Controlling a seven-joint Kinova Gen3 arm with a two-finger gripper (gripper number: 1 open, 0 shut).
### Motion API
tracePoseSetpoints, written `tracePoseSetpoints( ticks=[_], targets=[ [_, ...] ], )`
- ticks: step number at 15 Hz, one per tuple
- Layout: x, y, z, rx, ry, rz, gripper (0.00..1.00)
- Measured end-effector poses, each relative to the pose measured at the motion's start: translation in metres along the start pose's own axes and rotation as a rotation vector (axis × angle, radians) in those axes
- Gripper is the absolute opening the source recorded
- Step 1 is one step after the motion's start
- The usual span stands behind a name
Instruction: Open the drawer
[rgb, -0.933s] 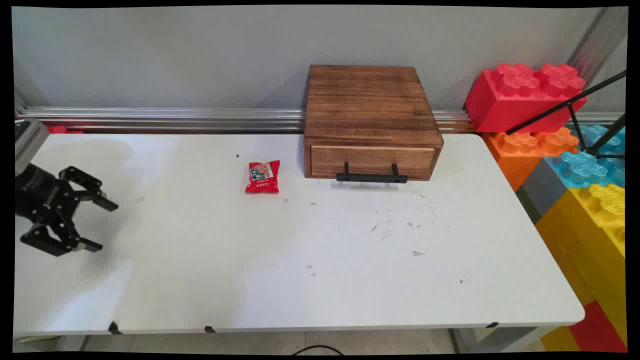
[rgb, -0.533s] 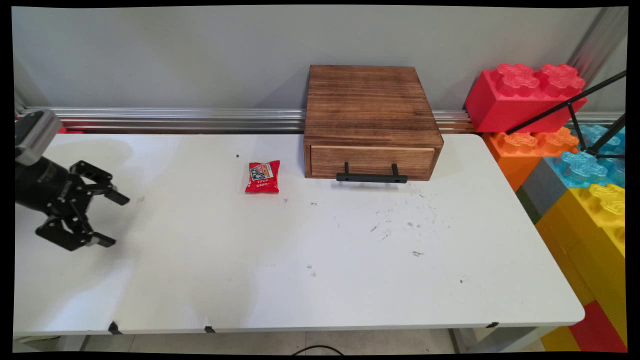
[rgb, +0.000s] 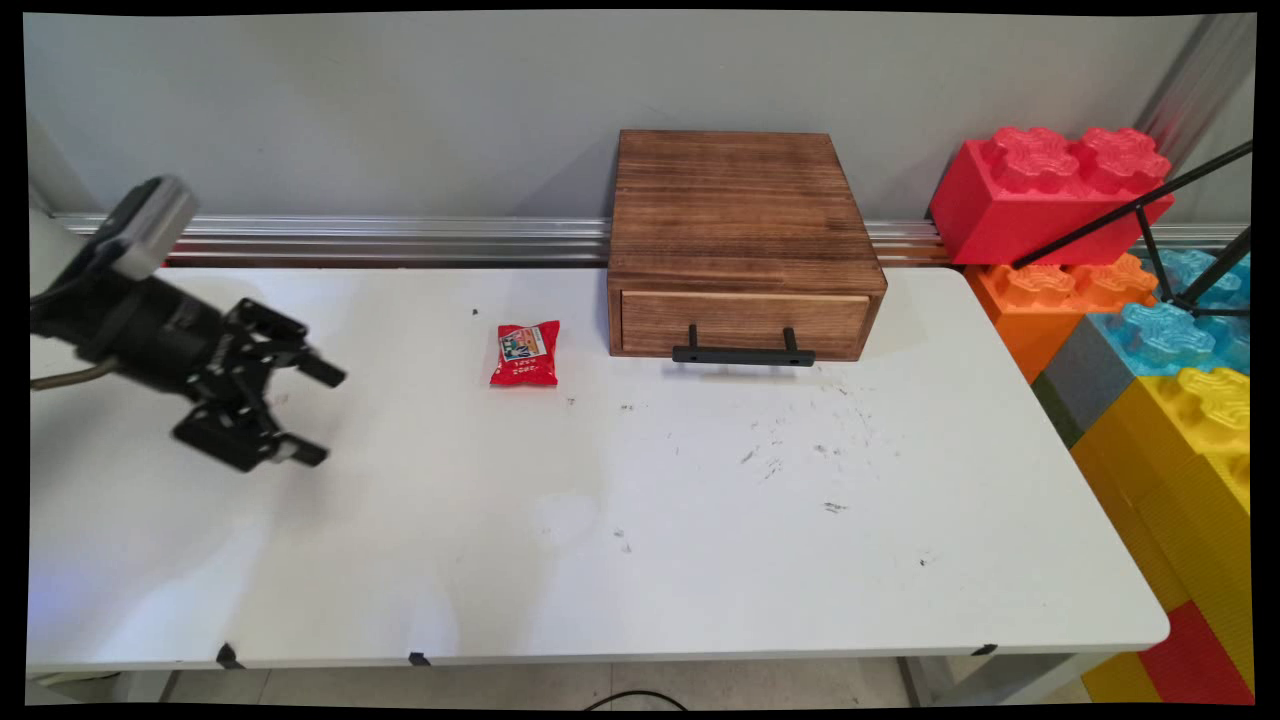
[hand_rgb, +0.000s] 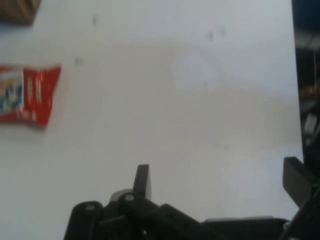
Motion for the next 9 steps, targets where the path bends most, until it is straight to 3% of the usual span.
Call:
tracePoseSetpoints(
  ticks=[5, 9],
  targets=[
    [0.044, -0.006, 0.024, -0.004, 0.107, -0.007, 1.0],
    [0.081, -0.014, 0.046, 0.012, 0.148, -0.001, 1.0]
  ],
)
